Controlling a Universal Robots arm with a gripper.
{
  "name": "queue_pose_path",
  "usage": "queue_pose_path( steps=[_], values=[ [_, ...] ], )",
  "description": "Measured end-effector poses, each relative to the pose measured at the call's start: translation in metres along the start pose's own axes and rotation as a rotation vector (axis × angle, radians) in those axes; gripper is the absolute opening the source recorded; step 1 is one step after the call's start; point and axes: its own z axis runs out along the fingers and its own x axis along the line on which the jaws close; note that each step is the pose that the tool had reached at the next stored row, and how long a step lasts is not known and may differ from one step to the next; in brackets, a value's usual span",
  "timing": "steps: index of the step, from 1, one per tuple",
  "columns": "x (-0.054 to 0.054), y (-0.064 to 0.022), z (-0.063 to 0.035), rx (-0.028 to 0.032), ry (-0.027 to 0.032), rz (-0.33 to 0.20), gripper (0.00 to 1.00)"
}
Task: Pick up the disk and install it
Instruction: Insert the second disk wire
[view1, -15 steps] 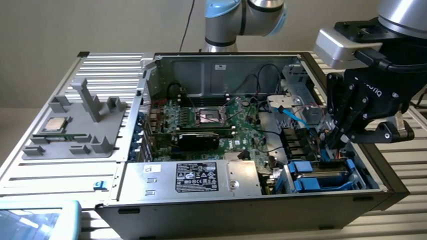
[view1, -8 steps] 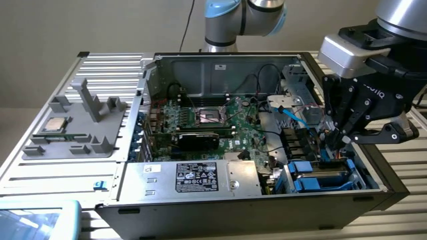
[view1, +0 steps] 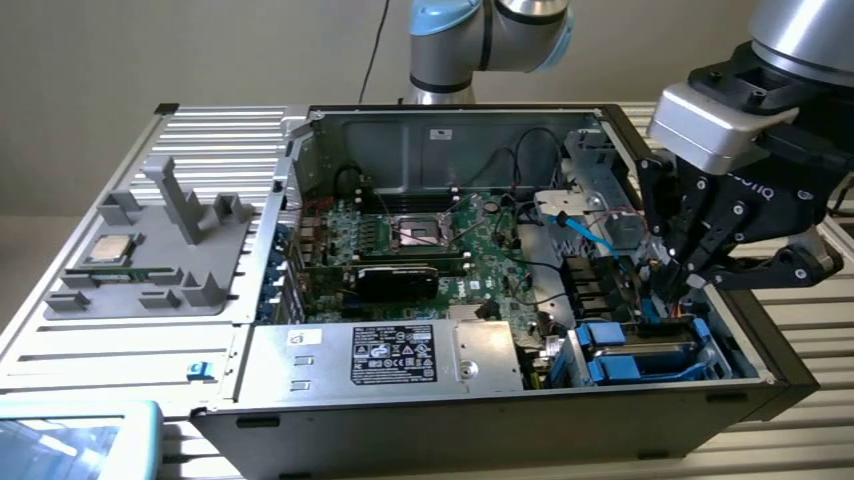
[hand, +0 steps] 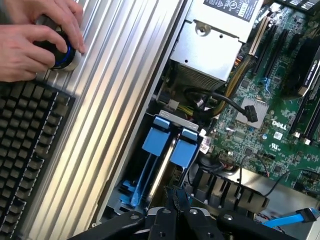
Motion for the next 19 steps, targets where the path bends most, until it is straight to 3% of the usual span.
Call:
queue_pose_path(
  steps=[19],
  values=[
    [-0.0002,0.0000,0.0034,0.0156,0.0037,-0.345,0.11]
  ],
)
